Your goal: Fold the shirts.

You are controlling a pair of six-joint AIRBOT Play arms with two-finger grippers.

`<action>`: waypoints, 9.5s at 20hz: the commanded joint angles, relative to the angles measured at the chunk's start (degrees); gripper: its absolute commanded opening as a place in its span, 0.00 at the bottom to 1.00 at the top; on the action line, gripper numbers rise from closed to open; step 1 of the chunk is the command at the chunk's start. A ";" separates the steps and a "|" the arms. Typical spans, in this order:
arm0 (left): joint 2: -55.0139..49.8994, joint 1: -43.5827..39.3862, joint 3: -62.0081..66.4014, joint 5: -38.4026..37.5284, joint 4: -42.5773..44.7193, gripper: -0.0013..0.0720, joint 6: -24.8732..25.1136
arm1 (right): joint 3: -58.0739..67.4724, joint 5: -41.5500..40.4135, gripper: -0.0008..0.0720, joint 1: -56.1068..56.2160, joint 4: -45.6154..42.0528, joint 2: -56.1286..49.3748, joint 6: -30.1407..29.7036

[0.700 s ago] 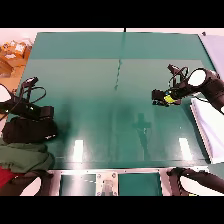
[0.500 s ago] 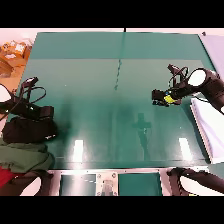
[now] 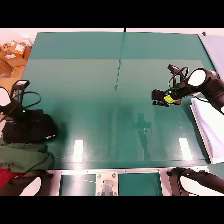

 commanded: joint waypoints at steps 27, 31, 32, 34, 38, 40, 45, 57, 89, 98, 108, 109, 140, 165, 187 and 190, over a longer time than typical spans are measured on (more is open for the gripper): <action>-6.01 -32.83 24.48 13.05 -22.86 0.05 3.06 | 2.82 1.64 0.03 -1.81 0.04 0.00 0.00; -16.24 -35.36 24.90 15.76 -25.79 0.91 2.97 | 6.19 2.80 0.29 -3.21 0.00 0.00 -0.13; -17.09 -34.10 24.92 14.88 -25.66 0.91 2.97 | 6.84 2.91 0.37 -3.58 0.07 -0.02 -0.48; -16.59 -29.75 25.18 10.43 -25.64 0.91 2.97 | 7.50 2.89 0.37 -4.55 0.09 -0.11 -2.34; -15.61 -22.08 24.20 -6.45 -25.64 0.91 1.14 | 7.48 2.14 0.54 -5.68 0.50 -3.65 -6.23; -15.63 -22.60 19.19 -8.39 -26.03 0.91 -0.57 | 7.48 -0.39 0.56 -5.79 3.58 -7.58 -8.66; -15.65 -27.74 1.05 9.11 -32.41 0.91 -1.97 | 7.50 -6.54 0.56 -5.75 19.21 -18.16 -18.51; -16.63 -28.79 -6.86 23.12 -35.87 0.05 1.49 | 17.22 -7.61 0.55 2.21 30.58 -36.26 -26.82; -31.06 -30.42 -1.49 42.58 -70.51 0.23 18.08 | 13.53 -1.38 0.03 -9.09 28.89 -20.52 -27.23; -7.43 -8.96 10.32 22.71 -67.58 0.04 20.61 | 13.79 3.26 0.03 -22.18 29.73 -2.97 -26.51; 8.07 -1.64 46.97 16.63 -67.14 0.04 21.55 | 32.50 -4.20 0.03 -30.42 29.53 27.93 -21.97; 8.07 -1.64 50.05 16.63 -66.88 0.05 21.99 | 34.36 -7.21 0.03 -30.60 29.27 29.59 -21.97; -40.09 -1.64 31.69 14.71 -41.57 0.05 13.53 | 35.21 8.13 0.04 -18.43 29.35 -30.75 -16.46; -40.04 -1.64 38.36 14.05 -38.62 0.05 13.51 | -48.87 -24.09 0.75 8.35 41.75 12.92 -4.70; -19.12 8.24 44.94 -14.01 -30.01 0.04 7.28 | 12.87 3.76 0.03 -24.61 30.42 11.93 -19.37; -3.78 8.24 47.65 -3.80 -33.79 0.04 7.23 | 29.31 6.34 0.03 -24.61 30.42 12.81 -16.20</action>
